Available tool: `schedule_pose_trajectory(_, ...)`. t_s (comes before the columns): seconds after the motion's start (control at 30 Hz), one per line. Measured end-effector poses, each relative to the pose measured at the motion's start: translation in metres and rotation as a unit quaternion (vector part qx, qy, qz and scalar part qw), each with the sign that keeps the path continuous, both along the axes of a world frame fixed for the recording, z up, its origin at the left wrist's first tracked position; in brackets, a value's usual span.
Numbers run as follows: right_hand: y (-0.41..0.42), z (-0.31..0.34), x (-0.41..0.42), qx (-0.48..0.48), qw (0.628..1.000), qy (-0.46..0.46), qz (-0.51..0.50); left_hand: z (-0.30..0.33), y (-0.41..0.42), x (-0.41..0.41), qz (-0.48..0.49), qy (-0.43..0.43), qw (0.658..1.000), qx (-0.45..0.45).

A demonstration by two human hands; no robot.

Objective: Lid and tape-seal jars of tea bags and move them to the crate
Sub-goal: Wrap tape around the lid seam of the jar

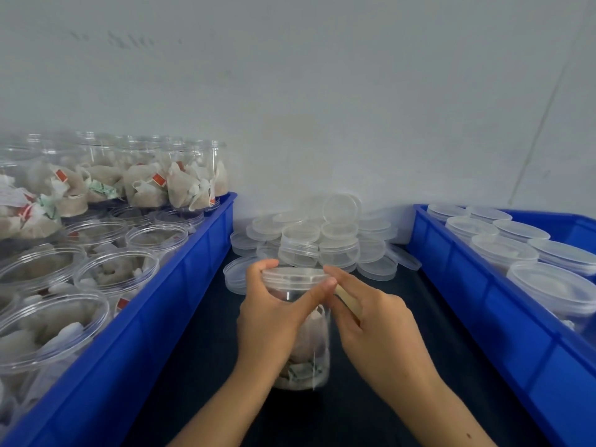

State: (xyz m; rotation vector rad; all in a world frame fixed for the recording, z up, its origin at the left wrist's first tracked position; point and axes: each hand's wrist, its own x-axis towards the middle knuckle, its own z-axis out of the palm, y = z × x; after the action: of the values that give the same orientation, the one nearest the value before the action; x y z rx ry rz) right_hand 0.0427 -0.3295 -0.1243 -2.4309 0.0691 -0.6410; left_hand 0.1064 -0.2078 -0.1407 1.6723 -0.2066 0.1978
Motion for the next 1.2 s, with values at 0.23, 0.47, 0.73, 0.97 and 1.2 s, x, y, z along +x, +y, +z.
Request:
schedule_pose_trajectory(0.23,-0.024,0.018,-0.005,-0.013,0.986,0.116,0.120,-0.005,0.007,0.012,-0.060,0.008,0.996,-0.071)
schedule_pose_trajectory(0.47,-0.043,0.031,-0.010,0.081,0.974,0.141,0.158,-0.002,0.019,0.023,-0.132,-0.002,0.988,-0.083)
schedule_pose_trajectory(0.73,-0.054,0.032,-0.010,-0.122,0.969,0.195,0.088,-0.007,0.020,0.026,-0.212,-0.016,0.976,-0.053)
schedule_pose_trajectory(0.97,-0.047,0.023,-0.003,-0.167,0.975,0.144,0.032,-0.009,0.021,0.029,-0.270,0.001,0.961,-0.069)
schedule_pose_trajectory(1.2,-0.034,0.021,-0.003,-0.193,0.974,0.107,0.043,-0.011,0.026,0.030,-0.288,0.026,0.953,-0.089)
